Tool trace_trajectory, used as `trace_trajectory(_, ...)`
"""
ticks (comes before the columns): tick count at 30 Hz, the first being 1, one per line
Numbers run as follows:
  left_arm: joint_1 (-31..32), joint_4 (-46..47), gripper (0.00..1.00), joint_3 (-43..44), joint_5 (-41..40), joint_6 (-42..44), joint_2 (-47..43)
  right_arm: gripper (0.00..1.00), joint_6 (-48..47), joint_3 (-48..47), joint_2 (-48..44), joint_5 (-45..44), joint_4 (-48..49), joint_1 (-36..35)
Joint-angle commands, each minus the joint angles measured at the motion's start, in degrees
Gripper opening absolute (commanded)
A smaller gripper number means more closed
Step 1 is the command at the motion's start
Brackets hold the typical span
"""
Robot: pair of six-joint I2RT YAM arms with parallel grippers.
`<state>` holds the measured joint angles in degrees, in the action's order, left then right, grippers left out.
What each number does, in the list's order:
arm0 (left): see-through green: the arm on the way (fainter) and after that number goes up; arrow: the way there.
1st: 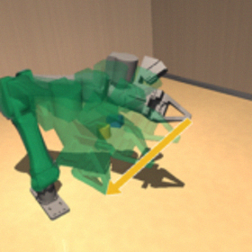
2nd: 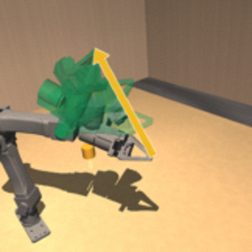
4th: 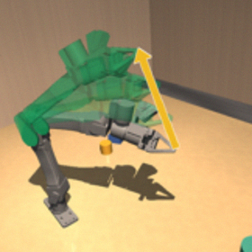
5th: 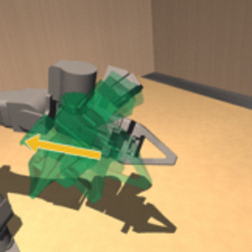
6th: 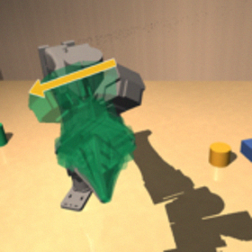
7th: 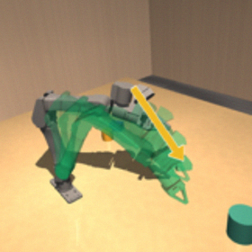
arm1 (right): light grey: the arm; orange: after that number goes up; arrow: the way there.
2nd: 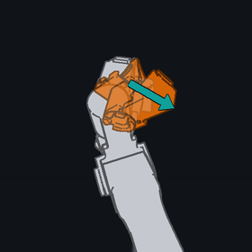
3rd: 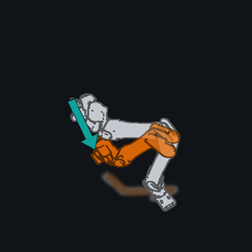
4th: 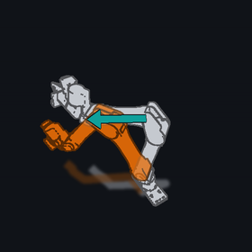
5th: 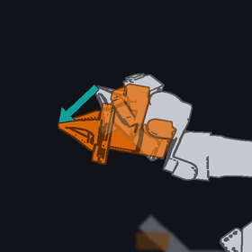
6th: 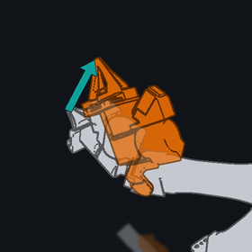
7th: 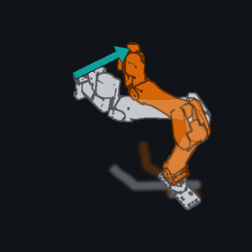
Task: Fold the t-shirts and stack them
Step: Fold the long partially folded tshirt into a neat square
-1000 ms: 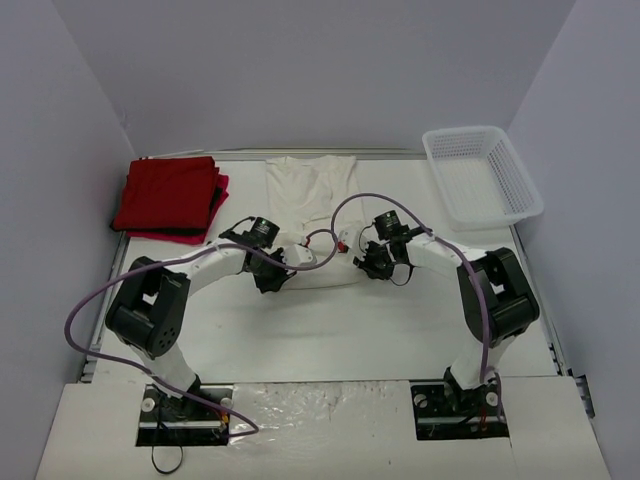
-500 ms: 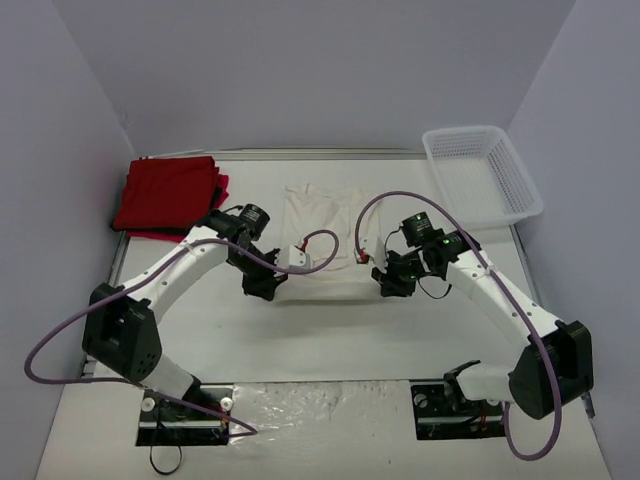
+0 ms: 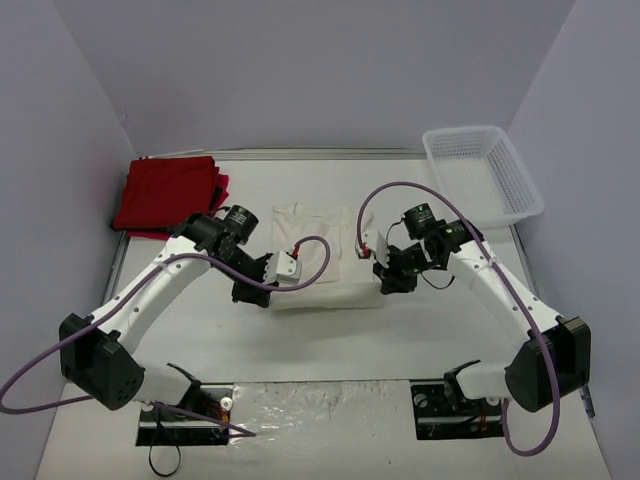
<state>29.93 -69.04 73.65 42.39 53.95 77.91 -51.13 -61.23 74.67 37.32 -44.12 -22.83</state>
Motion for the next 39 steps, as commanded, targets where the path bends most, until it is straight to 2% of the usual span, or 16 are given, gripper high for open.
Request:
trace_trajectory(1,-0.2,1.7,0.02,-0.5,-2.7,-0.8,0.3,0.00,-2.9,-4.2,2.6,-1.8,-3.3,1.6)
trace_trajectory(10,-3.6,5.0,0.02,5.9,-5.9,-1.0,8.0,0.00,-6.3,-14.4,12.1,0.3,-3.3,7.8)
trace_trajectory(16,-6.6,5.2,0.02,11.6,-7.8,-0.8,12.3,0.00,-7.3,-20.0,17.0,1.1,-3.2,8.9)
trace_trajectory(28,-9.0,11.8,0.02,12.9,-10.8,-2.9,13.9,0.00,-5.3,-29.8,23.2,1.9,-1.1,9.6)
trace_trajectory(33,-9.9,19.5,0.02,12.6,-13.7,-6.2,14.4,0.00,-5.4,-32.4,28.0,2.1,0.2,10.1)
trace_trajectory(39,-11.0,23.3,0.02,15.2,-15.1,-6.7,19.6,0.00,-4.9,-36.5,34.0,3.0,2.5,10.9)
